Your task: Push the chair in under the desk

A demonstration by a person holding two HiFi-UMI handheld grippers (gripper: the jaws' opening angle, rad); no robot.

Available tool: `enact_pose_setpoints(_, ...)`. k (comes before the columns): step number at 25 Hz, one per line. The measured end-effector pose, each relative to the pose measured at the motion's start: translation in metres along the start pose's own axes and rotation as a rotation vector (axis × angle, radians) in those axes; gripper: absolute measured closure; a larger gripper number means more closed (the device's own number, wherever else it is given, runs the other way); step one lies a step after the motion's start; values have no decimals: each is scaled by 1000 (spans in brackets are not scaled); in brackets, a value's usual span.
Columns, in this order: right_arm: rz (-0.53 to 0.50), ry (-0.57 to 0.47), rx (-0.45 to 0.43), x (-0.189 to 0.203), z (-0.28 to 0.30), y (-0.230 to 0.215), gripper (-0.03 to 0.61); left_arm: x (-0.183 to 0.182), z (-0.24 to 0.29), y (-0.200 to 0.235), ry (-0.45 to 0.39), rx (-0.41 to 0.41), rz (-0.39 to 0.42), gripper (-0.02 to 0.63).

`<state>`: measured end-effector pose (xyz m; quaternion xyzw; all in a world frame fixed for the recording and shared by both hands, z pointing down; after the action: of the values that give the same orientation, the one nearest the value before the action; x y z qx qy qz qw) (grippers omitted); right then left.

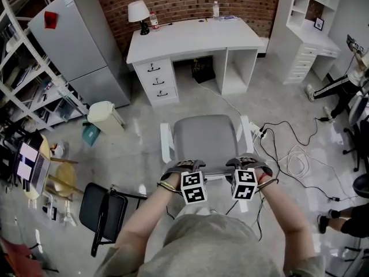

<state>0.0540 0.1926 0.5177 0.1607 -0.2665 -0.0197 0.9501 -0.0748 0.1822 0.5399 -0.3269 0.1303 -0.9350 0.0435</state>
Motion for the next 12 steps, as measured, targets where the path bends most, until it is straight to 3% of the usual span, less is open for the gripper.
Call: enact_pose_setpoints(12, -20, 52, -60, 13, 27, -1, 420, 9, 20, 5, 53, 63, -3, 379)
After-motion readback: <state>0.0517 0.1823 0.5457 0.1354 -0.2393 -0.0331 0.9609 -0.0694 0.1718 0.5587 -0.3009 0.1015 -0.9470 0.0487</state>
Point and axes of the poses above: the fingertips, and each gripper's own axes: z forward along the fingers, y to its left, x out of its underside, the point moved 10 cm from there along -z, backward along the fingers, and after that the axes turned 15 degrees about -y, right-handed, at the moved point
